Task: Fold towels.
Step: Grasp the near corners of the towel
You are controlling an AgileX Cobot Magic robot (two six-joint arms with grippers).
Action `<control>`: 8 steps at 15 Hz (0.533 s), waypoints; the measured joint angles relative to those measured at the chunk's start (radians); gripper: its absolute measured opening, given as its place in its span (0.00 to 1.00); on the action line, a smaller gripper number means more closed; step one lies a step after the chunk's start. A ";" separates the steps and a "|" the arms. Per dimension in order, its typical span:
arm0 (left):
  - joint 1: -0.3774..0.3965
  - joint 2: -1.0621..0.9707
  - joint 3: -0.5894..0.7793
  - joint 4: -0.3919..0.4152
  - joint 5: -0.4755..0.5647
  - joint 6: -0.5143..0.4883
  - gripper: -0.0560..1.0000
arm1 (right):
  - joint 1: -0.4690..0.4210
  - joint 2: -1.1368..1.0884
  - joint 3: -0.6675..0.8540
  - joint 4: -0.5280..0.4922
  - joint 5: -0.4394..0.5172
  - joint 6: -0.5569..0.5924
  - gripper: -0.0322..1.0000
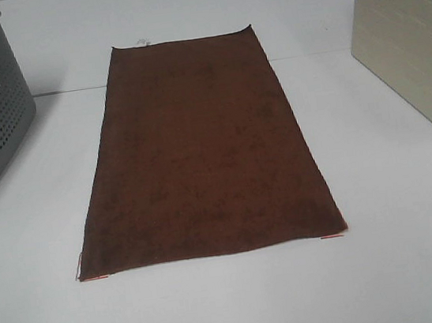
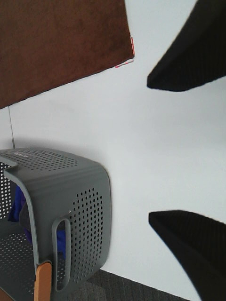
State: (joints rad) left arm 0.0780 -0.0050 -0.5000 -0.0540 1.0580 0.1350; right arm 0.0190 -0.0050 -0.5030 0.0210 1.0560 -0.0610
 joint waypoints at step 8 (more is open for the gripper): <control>0.000 0.000 0.000 0.000 0.000 0.000 0.70 | 0.000 0.000 0.000 0.000 0.000 0.000 0.77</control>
State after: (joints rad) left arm 0.0780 -0.0050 -0.5000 -0.0540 1.0580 0.1350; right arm 0.0190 -0.0050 -0.5030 0.0210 1.0560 -0.0610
